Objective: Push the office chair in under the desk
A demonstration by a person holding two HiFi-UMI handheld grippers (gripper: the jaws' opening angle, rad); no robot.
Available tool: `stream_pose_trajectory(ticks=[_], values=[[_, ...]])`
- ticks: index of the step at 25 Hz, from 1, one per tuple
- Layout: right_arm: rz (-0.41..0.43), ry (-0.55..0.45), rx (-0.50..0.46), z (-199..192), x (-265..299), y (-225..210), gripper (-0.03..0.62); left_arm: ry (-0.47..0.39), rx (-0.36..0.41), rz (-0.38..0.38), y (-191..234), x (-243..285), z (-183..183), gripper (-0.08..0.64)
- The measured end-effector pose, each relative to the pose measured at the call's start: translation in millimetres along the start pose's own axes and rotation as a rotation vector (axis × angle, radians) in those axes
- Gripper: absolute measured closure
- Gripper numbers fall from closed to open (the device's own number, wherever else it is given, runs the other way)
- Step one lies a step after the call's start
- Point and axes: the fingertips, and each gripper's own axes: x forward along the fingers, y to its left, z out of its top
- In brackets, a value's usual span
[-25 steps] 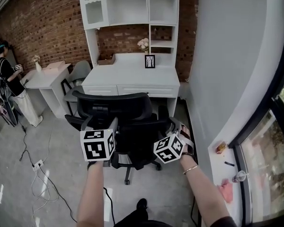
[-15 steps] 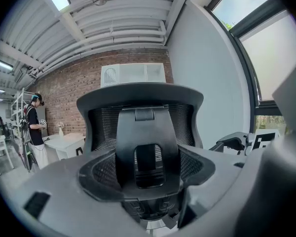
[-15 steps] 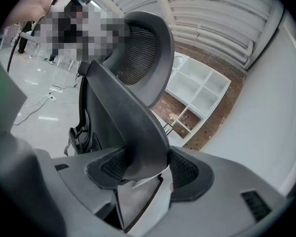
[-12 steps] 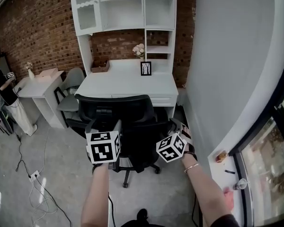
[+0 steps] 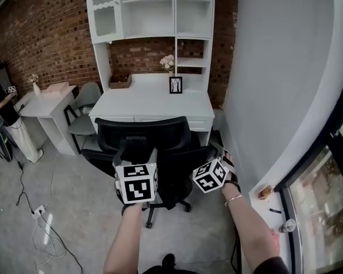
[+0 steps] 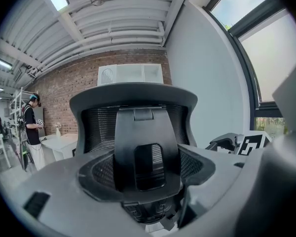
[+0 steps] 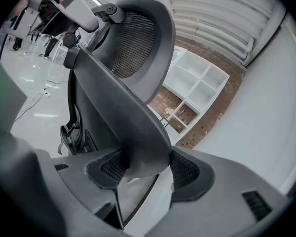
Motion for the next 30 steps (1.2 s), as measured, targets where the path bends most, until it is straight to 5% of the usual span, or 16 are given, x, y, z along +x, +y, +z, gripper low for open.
stream_pose_trajectory(ticks=[9, 17, 26, 30], values=[[-0.028, 0.019, 0.004, -0.5, -21.3, 16.8, 0.337, 0.029, 0.002, 0.001, 16.4, -9.6, -5.1, 0.249], [0.043, 0.076, 0.245, -45.1, -75.5, 48.8, 0.357, 0.001, -0.003, 0.039, 20.0, -22.7, -5.6, 0.249], [0.074, 0.055, 0.35, -81.0, -145.9, 74.3, 0.402, 0.011, -0.032, 0.013, -1.6, -76.1, -37.9, 0.25], [0.065, 0.015, 0.411, -86.0, -181.2, 81.9, 0.494, 0.029, -0.031, -0.039, -29.1, -106.8, -70.1, 0.255]])
